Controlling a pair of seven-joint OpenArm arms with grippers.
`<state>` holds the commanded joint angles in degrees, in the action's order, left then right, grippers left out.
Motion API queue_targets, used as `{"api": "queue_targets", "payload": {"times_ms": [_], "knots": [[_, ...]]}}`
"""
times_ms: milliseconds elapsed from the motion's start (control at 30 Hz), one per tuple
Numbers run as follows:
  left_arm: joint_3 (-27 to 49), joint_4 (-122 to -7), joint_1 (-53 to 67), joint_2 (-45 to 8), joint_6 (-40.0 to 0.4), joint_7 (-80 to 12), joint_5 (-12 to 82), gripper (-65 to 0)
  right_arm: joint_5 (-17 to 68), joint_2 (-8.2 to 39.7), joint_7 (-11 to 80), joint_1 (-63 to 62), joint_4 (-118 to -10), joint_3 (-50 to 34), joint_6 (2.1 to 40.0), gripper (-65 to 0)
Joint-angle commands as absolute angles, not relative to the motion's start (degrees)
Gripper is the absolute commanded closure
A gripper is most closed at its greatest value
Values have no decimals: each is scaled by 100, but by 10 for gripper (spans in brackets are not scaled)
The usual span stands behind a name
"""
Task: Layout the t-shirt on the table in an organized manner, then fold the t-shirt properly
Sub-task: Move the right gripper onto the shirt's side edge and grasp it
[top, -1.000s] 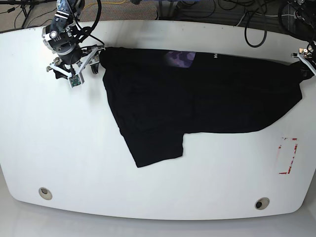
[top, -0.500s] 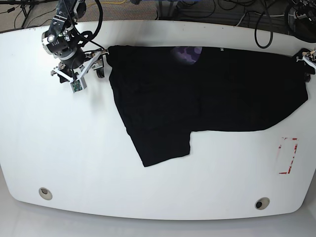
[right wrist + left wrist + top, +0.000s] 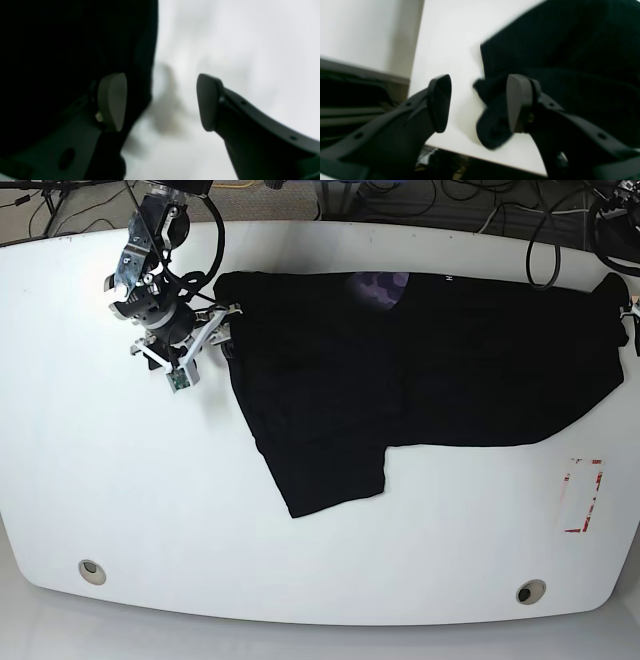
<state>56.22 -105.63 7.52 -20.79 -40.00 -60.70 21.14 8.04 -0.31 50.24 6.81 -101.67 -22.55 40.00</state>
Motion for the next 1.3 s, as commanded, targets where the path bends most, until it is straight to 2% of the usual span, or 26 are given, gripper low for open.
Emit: {"api": "queue_targets", "payload": {"times_ms": [167,300,533,800,1300], "knots": [[5279,-10422,295,-2044,-4000,-6070,1200,-332,804,-40,5024,321,-9807,-2255,4000,-409],[5156,-10369,92,-2035,-4000,-6070,901,-332,804,-40,5024,75,-9552,-2255,4000,-409],[5156,-10369,40,-1974,-4000,-6070,866,-332,804,-40,5024,145,-9675,-2062,4000,-409],[5156,-10360,84,-1807,-4000,-6070,866,-332,813,-48,5024,541,-10299,-1182,4000,-409],[5147,-10360,207,-1727,-4000,-6070,866,-332,831,-321,5024,365,-9666,-954,4000,-409]]}}
